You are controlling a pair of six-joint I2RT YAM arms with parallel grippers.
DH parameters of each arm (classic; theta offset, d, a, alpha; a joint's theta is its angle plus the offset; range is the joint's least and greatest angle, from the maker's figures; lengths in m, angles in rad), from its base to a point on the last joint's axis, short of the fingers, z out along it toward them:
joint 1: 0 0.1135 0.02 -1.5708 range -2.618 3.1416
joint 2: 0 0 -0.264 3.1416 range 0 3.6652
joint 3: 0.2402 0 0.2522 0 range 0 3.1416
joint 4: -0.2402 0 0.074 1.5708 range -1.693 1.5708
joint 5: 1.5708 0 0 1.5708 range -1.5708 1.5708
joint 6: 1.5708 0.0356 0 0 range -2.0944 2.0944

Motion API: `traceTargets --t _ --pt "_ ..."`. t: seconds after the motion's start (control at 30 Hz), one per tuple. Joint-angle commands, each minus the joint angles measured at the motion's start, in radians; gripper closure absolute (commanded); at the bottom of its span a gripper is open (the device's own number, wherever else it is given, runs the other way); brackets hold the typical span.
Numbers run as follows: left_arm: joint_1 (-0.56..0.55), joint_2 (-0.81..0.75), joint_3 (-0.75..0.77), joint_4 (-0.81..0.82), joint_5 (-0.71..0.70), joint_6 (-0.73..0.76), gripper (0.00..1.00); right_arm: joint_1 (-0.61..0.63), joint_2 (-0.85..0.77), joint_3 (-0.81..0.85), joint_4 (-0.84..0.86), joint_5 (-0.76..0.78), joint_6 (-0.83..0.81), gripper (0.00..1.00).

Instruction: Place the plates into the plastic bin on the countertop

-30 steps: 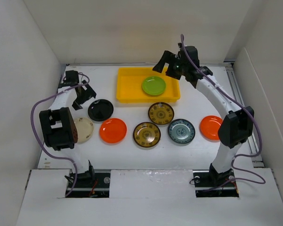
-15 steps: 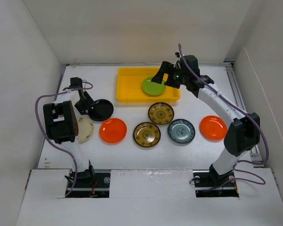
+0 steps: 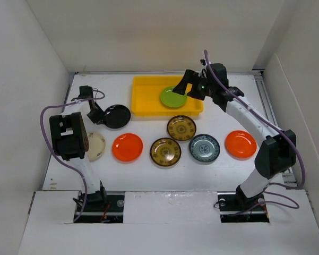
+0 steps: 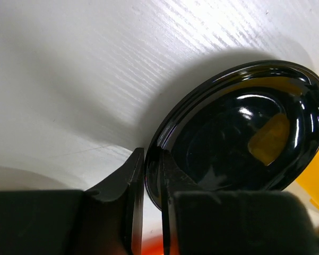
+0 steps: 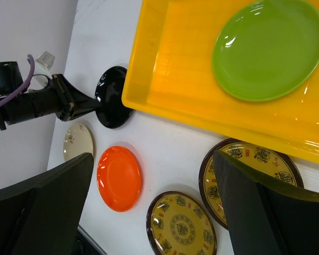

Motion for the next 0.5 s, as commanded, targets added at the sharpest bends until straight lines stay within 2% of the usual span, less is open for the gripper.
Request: traceTargets --t 0.0,0.27,0.33,0.47 --pt "0.004 0.053 -0.003 -0.05 -0.058 -0.013 1.0 -0.011 -0.033 -0.003 0.062 -0.014 -0.008 0.0" --pt "0.004 -0.15 -0.06 0.056 -0.082 -0.065 1.0 -0.045 -0.075 -0.042 0.062 -0.024 -0.008 0.0" --pt "0.004 -0.171 -0.069 0.056 -0.133 -0.099 1.0 -0.054 -0.098 -0.042 0.062 -0.024 -0.008 0.0" --pt "0.004 -0.233 -0.101 0.09 -0.133 -0.139 1.0 -0.075 -0.124 -0.053 0.053 -0.033 -0.008 0.0"
